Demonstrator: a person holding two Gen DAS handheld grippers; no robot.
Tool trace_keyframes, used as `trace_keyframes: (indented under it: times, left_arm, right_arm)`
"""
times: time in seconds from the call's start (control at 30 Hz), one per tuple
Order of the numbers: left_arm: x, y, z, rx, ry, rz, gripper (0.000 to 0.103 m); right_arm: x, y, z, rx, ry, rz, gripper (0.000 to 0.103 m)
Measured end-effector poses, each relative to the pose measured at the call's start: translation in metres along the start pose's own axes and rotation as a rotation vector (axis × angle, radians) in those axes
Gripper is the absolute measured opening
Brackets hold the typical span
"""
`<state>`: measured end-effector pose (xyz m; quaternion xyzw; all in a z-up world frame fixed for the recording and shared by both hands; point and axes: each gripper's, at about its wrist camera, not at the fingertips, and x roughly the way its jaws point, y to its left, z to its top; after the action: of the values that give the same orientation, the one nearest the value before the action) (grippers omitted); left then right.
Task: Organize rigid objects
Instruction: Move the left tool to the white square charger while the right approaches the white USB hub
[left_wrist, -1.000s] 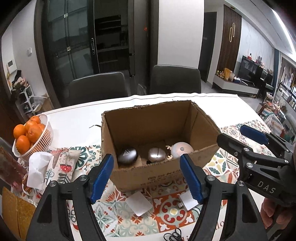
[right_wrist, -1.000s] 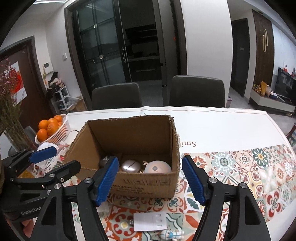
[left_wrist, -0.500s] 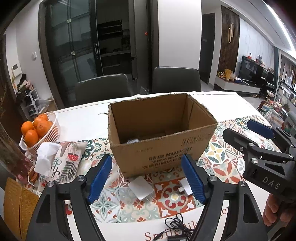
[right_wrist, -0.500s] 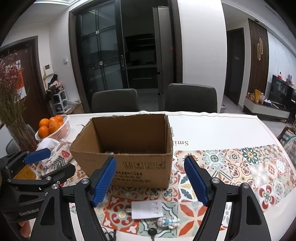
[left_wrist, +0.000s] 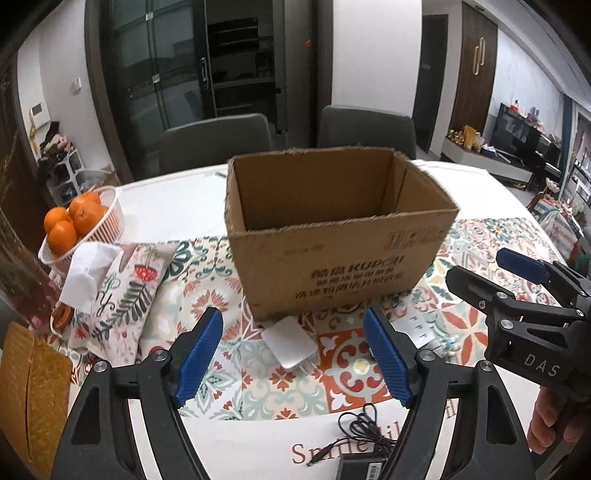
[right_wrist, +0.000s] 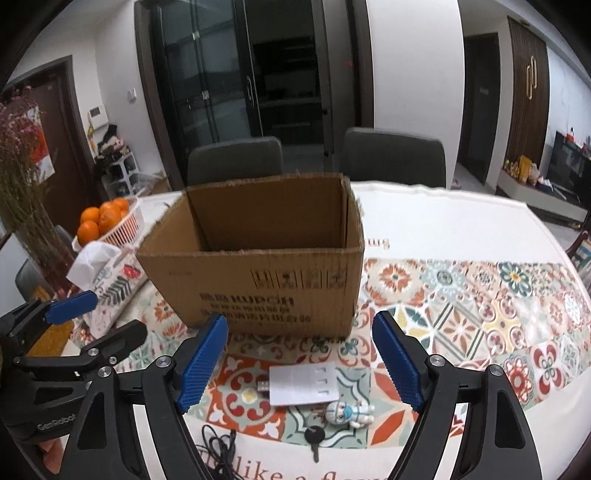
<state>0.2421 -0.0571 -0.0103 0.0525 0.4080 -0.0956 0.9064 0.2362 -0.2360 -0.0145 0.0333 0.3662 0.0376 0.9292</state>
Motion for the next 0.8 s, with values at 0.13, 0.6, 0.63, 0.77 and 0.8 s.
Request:
trace_keyframes:
  times: [0.13, 0.6, 0.63, 0.77, 0.8]
  left_arm:
    - [0.013, 0.006, -0.003, -0.021, 0.041, 0.014, 0.078]
    - [0.067, 0.021, -0.006, -0.113, 0.204, -0.008, 0.081]
    - [0.070, 0.022, -0.006, -0.121, 0.213, -0.009, 0.081]
    - [0.082, 0.023, -0.005, -0.146, 0.246, -0.015, 0.081]
    - [0.085, 0.023, -0.004, -0.153, 0.255, -0.018, 0.081]
  right_arm:
    - [0.020, 0.000, -0.004, 0.003, 0.079, 0.010, 0.081]
    - [0.079, -0.001, -0.012, 0.024, 0.296, 0.013, 0.081]
    - [0.083, -0.001, -0.013, 0.027, 0.311, 0.018, 0.081]
    - [0.097, 0.000, -0.015, 0.032, 0.357, 0.021, 0.081]
    - [0.099, 0.000, -0.016, 0.034, 0.365, 0.018, 0.081]
